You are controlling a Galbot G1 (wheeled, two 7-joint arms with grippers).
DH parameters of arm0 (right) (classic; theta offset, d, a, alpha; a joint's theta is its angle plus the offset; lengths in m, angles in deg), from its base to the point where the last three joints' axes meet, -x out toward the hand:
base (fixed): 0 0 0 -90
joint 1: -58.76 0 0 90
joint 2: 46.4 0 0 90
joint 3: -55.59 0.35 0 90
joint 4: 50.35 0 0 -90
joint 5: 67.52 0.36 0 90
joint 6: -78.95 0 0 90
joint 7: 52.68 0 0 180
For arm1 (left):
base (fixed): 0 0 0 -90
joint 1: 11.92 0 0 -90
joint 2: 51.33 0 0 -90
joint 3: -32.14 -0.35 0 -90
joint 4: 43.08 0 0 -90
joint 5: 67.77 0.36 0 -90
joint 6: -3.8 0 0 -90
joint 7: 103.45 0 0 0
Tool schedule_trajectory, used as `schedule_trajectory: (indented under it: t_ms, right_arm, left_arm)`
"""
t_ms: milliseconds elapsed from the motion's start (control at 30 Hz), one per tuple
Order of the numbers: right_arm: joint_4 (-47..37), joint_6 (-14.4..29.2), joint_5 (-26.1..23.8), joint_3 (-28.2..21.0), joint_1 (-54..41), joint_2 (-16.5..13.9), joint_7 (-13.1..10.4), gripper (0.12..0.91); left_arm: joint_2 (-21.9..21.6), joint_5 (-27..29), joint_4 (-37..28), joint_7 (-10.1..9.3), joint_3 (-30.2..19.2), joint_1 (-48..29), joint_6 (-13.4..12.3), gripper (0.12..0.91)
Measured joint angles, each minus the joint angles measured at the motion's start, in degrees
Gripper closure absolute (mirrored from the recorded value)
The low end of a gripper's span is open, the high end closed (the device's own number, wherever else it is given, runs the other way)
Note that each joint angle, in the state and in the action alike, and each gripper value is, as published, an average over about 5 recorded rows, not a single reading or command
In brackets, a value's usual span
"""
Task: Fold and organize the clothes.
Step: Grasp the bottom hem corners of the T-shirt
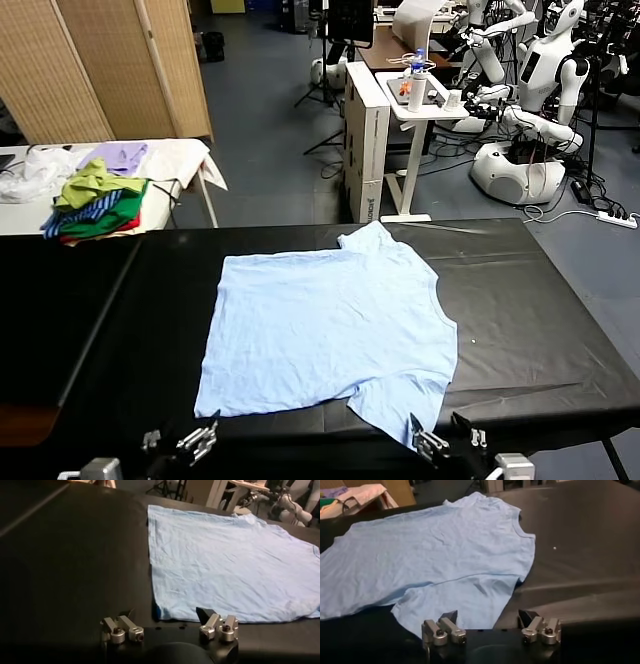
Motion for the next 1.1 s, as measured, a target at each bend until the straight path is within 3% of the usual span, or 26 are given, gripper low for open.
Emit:
schedule_trajectory:
  t_ms: [167,267,400,500,633,867,1100]
  right_arm:
    - [0.1,0.0,0.0,-0.2,0.0,0.1,0.0,0.692]
    - [0.4,-0.1,0.0,-0.3,0.2,0.2,-0.1,0.833]
    - [1.1,0.2,-0.1,0.0,0.7,0.4,-0.3,0.886]
    - [2.0,0.2,-0.4,0.4,1.5,0.6,-0.7,0.886]
    - [3.5,-0.2,-1.5,0.9,3.0,1.0,-1.5,0.886]
    - [6.4,0.1,-2.5,2.3,7.6,1.8,-1.8,0.886]
    - [7.1,2.8,-2.2,3.2,9.0,1.3,0.3,0.886]
  left_arm:
    - [0.3,0.9,-0.6,-0.04,-0.7,-0.3,-0.3,0.355]
    - [0.4,1.2,-0.8,-0.06,-0.9,-0.3,-0.5,0.494]
    - [0.5,1.7,-0.8,-0.04,-1.1,-0.2,-0.6,0.728]
    - [0.5,2.0,-0.8,-0.02,-1.3,-0.1,-0.7,0.829]
    - [0.8,2.2,-0.4,-0.13,-1.5,0.2,-1.1,0.882]
    - [1.8,3.0,1.8,-1.55,-1.0,2.0,-1.6,0.883]
    - [2.6,3.0,5.3,-2.45,0.9,5.4,-1.7,0.883]
